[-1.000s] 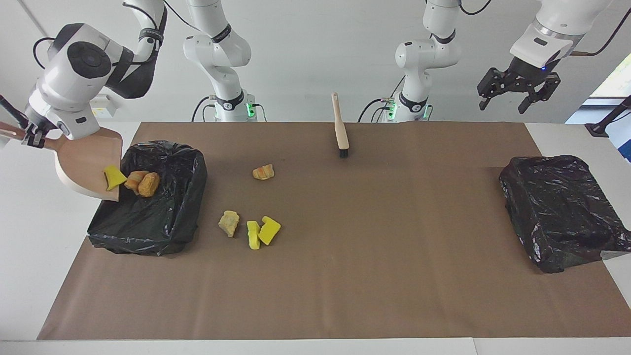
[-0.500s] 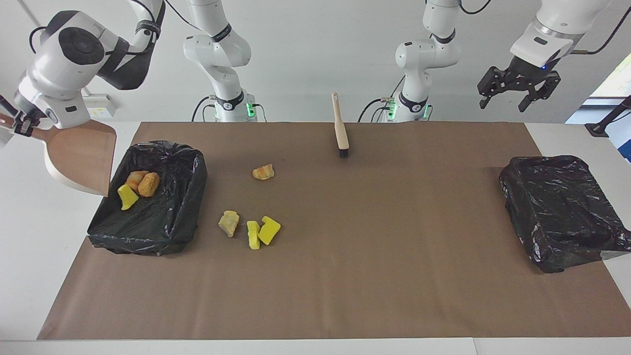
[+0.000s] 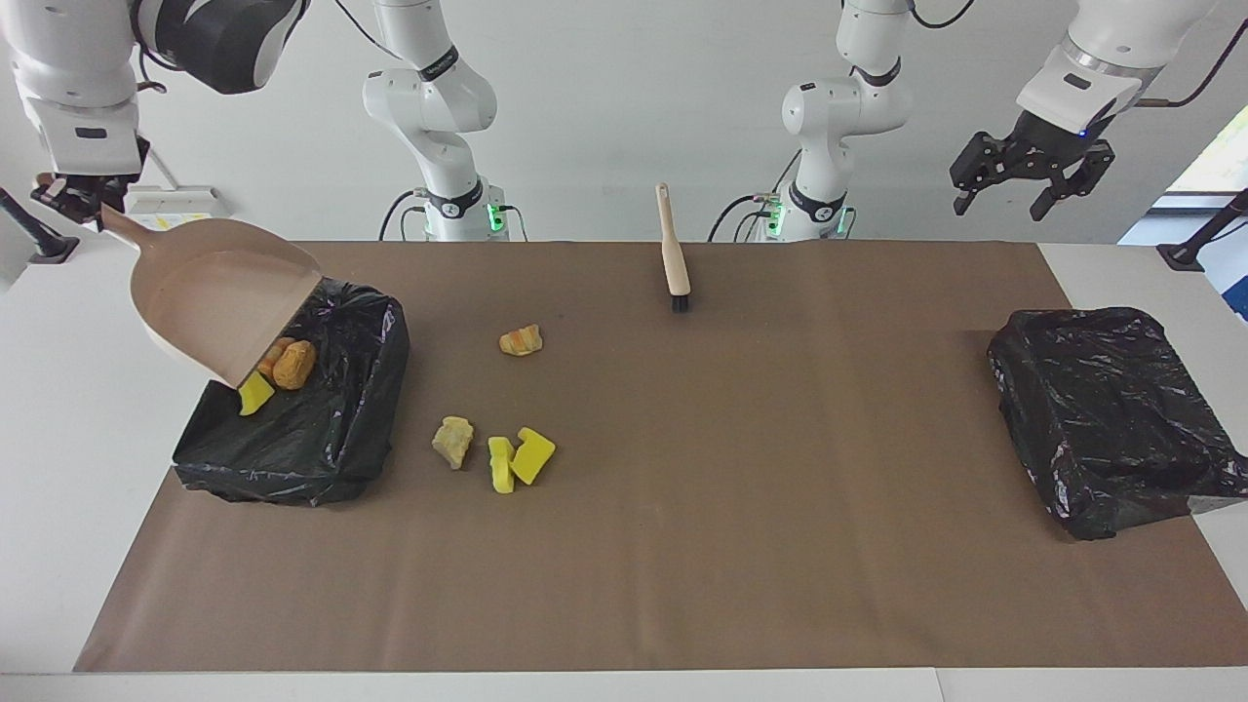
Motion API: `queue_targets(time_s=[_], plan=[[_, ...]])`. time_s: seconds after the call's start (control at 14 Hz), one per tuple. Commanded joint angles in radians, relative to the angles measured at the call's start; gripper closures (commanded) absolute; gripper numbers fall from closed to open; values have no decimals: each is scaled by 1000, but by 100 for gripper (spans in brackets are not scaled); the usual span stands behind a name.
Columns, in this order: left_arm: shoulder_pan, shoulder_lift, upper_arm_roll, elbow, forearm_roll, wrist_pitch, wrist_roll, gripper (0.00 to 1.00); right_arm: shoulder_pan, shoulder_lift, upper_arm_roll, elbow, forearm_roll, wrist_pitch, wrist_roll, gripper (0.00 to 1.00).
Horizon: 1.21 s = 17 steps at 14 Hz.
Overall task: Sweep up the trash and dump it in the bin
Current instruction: 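Bring the dustpan back and set it down with the right gripper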
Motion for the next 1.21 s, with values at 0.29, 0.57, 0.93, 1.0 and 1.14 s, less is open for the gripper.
queue_targets(time_s=[0.29, 0.57, 0.93, 1.0, 1.14], plan=[[25, -23, -9, -22, 15, -8, 7, 0, 152, -1, 97, -26, 194, -73, 696, 100], [25, -25, -9, -28, 15, -10, 7, 0, 297, 62, 97, -26, 304, -54, 1087, 100], [25, -25, -9, -29, 15, -8, 0, 0, 446, 171, 97, -20, 399, 32, 1437, 100], [24, -25, -9, -29, 15, -4, -1, 0, 483, 202, 99, -11, 416, 58, 1526, 100], [24, -25, -9, -27, 15, -16, 2, 0, 528, 272, 99, 44, 489, 102, 1637, 100]])
